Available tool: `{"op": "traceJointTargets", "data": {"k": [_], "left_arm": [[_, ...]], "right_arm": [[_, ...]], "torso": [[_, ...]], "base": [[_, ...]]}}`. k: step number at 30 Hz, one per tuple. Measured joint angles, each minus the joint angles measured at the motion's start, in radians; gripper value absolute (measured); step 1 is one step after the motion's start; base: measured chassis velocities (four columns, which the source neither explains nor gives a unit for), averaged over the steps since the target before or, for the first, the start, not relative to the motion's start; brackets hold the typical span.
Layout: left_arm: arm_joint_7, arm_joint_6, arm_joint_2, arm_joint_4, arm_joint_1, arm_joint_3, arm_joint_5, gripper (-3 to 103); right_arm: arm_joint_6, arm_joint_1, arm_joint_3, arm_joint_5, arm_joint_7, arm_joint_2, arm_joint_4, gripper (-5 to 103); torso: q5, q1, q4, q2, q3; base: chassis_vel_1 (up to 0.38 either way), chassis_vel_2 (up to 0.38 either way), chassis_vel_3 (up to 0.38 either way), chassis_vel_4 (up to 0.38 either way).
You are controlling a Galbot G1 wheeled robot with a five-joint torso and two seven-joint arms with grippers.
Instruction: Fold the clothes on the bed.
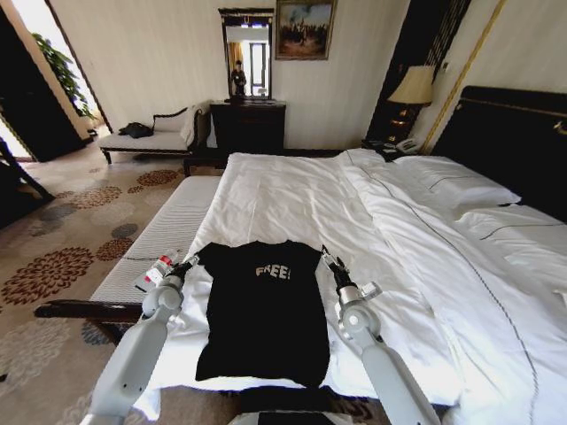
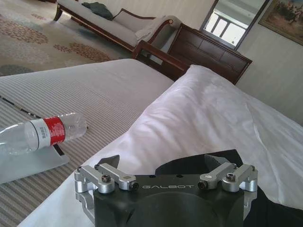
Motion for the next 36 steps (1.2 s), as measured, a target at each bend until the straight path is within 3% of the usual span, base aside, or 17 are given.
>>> {"op": "traceJointTargets", "data": {"k": [4, 5, 6, 7, 11, 15, 18, 21, 22, 27, 29, 32, 36], "left_arm": [[0.004, -0.001, -0.012, 0.017, -0.014, 0.009, -0.001, 100], [0.005, -0.002, -0.017, 0.028, -0.023, 0.016, 0.002, 93], [0.006, -0.003, -0.020, 0.036, -0.029, 0.019, 0.004, 93], [0.006, -0.004, -0.023, 0.047, -0.038, 0.024, 0.007, 82], [0.008, -0.005, -0.026, 0.063, -0.047, 0.031, 0.012, 77], [0.017, -0.009, -0.035, 0.087, -0.056, 0.042, 0.032, 56], [0.019, -0.011, -0.039, 0.093, -0.056, 0.042, 0.038, 50], [0.020, -0.014, -0.040, 0.099, -0.056, 0.042, 0.043, 34], [0.021, -0.014, -0.040, 0.099, -0.056, 0.042, 0.044, 34], [0.023, -0.015, -0.036, 0.098, -0.055, 0.039, 0.044, 12], [0.023, -0.015, -0.035, 0.096, -0.055, 0.038, 0.043, 12], [0.024, -0.016, -0.029, 0.089, -0.057, 0.036, 0.041, 1], [0.024, -0.016, -0.021, 0.087, -0.064, 0.038, 0.037, 0]], "right_arm": [[-0.006, 0.002, 0.000, 0.001, 0.011, 0.005, -0.003, 100], [-0.009, 0.003, -0.002, 0.001, 0.015, 0.008, -0.003, 100], [-0.010, 0.003, -0.002, 0.001, 0.016, 0.010, -0.003, 100], [-0.011, 0.001, -0.002, 0.001, 0.019, 0.011, -0.005, 100], [-0.013, -0.002, -0.001, 0.001, 0.022, 0.012, -0.007, 100], [-0.015, -0.007, 0.005, 0.001, 0.025, 0.011, -0.008, 100], [-0.016, -0.010, 0.008, 0.001, 0.025, 0.012, -0.008, 100], [-0.016, -0.014, 0.008, 0.001, 0.028, 0.012, -0.012, 100], [-0.016, -0.014, 0.008, 0.001, 0.029, 0.013, -0.013, 100], [-0.018, -0.012, 0.005, 0.001, 0.035, 0.018, -0.017, 100], [-0.019, -0.011, 0.005, 0.001, 0.036, 0.019, -0.018, 100], [-0.020, -0.011, 0.003, 0.001, 0.038, 0.020, -0.020, 100], [-0.020, -0.011, 0.003, 0.001, 0.039, 0.021, -0.023, 100]], "torso": [[-0.0001, 0.000, 0.0000, 0.000, 0.000], [0.0000, 0.000, 0.0000, 0.000, 0.000], [0.0000, 0.000, 0.0000, 0.000, 0.000], [-0.0001, 0.000, 0.0000, 0.000, 0.000], [0.0000, 0.000, 0.0000, 0.000, 0.000], [-0.0001, 0.000, -0.0001, 0.000, 0.000], [-0.0001, 0.000, 0.0000, 0.000, 0.000], [-0.0001, 0.000, 0.0000, 0.000, 0.000], [-0.0001, 0.000, 0.0000, 0.000, 0.000], [-0.0001, 0.000, 0.0000, 0.000, 0.000], [-0.0001, 0.000, 0.0001, 0.000, 0.000], [-0.0002, 0.000, 0.0000, 0.000, 0.000], [0.0000, 0.000, 0.0000, 0.000, 0.000]], "base": [[0.000, 0.000, 0.000, 0.000], [0.000, 0.000, 0.000, 0.000], [0.000, 0.000, 0.000, 0.000], [0.000, 0.000, 0.000, 0.000], [0.000, 0.000, 0.000, 0.000], [0.000, 0.000, 0.000, 0.000], [0.000, 0.000, 0.000, 0.000], [0.000, 0.000, 0.000, 0.000], [0.000, 0.000, 0.000, 0.000], [0.000, 0.000, 0.000, 0.000], [0.000, 0.000, 0.000, 0.000], [0.000, 0.000, 0.000, 0.000], [0.000, 0.000, 0.000, 0.000]]}}
